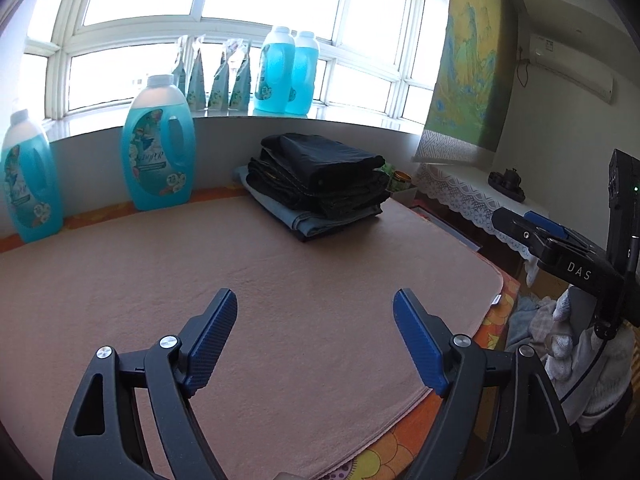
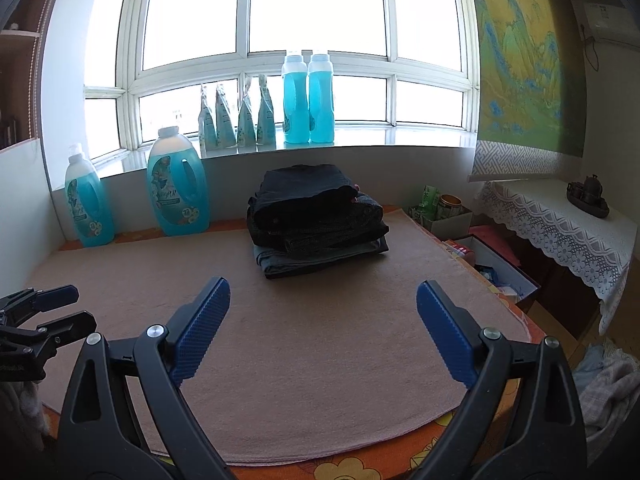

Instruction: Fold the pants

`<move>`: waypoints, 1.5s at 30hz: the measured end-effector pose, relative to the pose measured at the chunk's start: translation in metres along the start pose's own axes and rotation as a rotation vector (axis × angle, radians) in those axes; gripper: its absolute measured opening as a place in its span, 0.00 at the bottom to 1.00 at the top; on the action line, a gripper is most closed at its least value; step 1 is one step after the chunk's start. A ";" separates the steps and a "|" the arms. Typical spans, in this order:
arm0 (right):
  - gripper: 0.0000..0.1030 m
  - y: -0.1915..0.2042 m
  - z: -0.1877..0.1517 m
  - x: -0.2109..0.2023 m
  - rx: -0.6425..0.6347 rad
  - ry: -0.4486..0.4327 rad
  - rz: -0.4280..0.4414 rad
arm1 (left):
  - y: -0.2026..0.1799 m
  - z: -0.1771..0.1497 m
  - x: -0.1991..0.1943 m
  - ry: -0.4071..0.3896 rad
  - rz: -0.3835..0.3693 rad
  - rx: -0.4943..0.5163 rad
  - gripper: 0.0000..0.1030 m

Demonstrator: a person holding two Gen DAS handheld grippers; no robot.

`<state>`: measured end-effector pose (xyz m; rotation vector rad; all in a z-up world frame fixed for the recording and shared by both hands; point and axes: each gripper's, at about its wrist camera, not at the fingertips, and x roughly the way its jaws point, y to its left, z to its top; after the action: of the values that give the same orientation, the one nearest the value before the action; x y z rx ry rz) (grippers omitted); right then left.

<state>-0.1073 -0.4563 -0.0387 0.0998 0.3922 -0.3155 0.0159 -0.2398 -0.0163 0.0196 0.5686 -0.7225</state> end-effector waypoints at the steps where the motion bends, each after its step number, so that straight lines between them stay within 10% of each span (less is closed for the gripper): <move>1: 0.94 0.001 -0.002 -0.001 0.011 0.003 0.009 | -0.001 -0.002 -0.002 0.000 0.008 0.002 0.78; 45: 0.94 0.021 -0.007 -0.019 -0.005 -0.032 -0.052 | 0.002 -0.011 -0.038 -0.053 0.163 0.000 0.79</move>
<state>-0.1197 -0.4297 -0.0371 0.0794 0.3641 -0.3673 -0.0113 -0.2123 -0.0073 0.0462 0.5095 -0.5625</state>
